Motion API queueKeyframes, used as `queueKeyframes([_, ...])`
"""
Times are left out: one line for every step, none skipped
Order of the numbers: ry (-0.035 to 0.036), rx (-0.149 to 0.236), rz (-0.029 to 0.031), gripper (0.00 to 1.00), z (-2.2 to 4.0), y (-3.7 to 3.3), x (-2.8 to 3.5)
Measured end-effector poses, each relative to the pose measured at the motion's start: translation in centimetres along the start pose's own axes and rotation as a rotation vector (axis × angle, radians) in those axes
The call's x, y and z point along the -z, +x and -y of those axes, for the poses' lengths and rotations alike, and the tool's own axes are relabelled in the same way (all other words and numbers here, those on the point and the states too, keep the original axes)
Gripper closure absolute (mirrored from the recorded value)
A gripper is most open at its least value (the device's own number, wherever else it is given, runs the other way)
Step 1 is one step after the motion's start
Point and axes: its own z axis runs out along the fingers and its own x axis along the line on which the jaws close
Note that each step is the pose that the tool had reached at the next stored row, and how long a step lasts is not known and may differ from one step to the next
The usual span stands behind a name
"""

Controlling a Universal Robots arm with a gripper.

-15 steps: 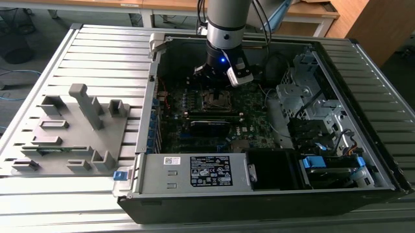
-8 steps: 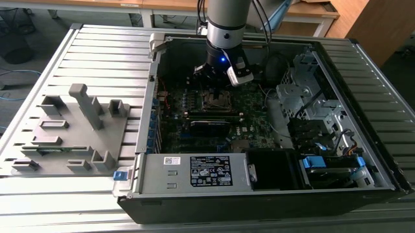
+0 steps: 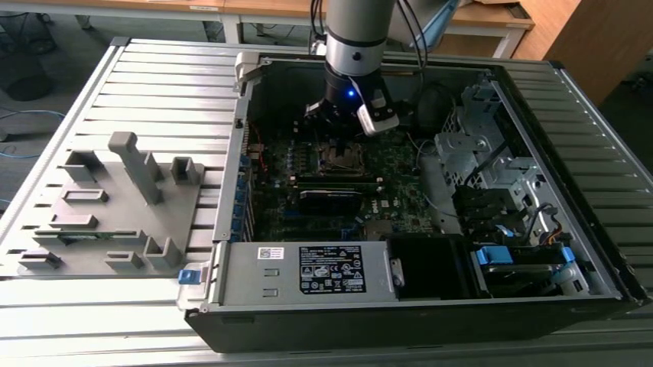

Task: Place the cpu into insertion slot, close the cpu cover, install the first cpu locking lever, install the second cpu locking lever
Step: 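Install the first cpu locking lever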

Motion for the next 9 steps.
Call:
queueKeyframes([-0.0004, 0.000, 0.0002, 0.89, -0.01, 0.00, 0.04])
queueKeyframes([-0.0004, 0.000, 0.0002, 0.89, -0.01, 0.00, 0.14])
queueKeyframes([-0.0004, 0.000, 0.0002, 0.89, -0.01, 0.00, 0.25])
queueKeyframes([-0.0004, 0.000, 0.0002, 0.89, -0.01, -0.01, 0.38])
queueKeyframes([-0.0005, 0.000, 0.0003, 0.89, -0.01, -0.01, 0.49])
queueKeyframes([-0.0004, 0.000, 0.0002, 0.89, -0.01, -0.01, 0.62])
queueKeyframes([-0.0005, 0.000, 0.0003, 0.89, -0.01, -0.01, 0.74])
queueKeyframes([-0.0005, 0.000, 0.0003, 0.89, -0.01, -0.01, 0.85])
queueKeyframes([-0.0005, 0.000, 0.0003, 0.89, -0.01, -0.01, 0.94])
